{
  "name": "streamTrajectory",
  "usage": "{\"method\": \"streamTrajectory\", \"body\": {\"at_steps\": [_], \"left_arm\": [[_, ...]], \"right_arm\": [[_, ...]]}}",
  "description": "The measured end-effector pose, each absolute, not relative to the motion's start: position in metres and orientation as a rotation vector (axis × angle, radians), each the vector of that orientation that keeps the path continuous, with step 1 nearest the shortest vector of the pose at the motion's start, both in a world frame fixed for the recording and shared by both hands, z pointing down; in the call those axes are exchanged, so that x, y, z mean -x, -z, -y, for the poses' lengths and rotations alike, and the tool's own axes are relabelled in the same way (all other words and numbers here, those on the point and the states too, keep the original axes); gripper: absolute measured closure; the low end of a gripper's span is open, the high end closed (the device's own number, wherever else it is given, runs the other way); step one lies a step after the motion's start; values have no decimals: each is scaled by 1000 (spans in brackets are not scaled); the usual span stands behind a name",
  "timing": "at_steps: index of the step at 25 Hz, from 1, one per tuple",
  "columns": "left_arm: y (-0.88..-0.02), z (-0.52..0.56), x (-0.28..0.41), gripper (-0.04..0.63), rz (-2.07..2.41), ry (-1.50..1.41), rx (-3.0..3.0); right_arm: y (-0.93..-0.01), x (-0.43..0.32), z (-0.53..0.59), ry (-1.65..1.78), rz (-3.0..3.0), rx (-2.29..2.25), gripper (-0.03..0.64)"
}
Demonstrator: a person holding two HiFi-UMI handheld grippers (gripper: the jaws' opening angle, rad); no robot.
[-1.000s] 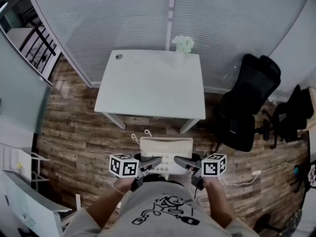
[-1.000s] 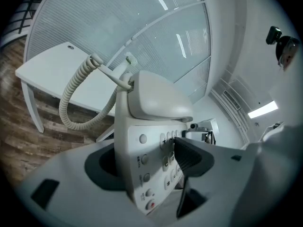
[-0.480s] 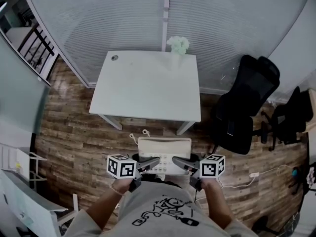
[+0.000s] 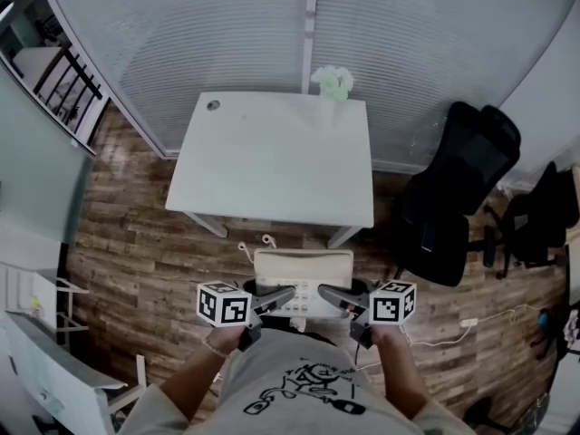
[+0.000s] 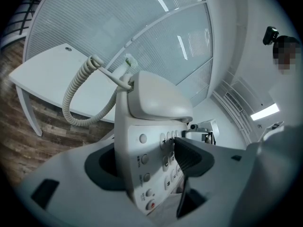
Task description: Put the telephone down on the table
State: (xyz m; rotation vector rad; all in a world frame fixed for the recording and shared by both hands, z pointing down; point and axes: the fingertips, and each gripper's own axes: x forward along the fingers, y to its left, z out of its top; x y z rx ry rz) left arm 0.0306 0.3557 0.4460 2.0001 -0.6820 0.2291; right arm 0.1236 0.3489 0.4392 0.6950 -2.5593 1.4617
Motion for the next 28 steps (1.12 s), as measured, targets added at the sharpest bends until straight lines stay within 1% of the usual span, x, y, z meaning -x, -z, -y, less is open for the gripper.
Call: {"method": "streamTrajectory", "body": {"at_steps": [11, 28], "left_arm": [[-447, -293, -13, 287, 649, -245, -2013], [-446, -184, 46, 287, 609, -258, -2021]], "right_arm": [[-441, -105, -290, -1481, 2550, -731, 330], [-440, -46, -184, -1487, 2531, -783, 330]]}}
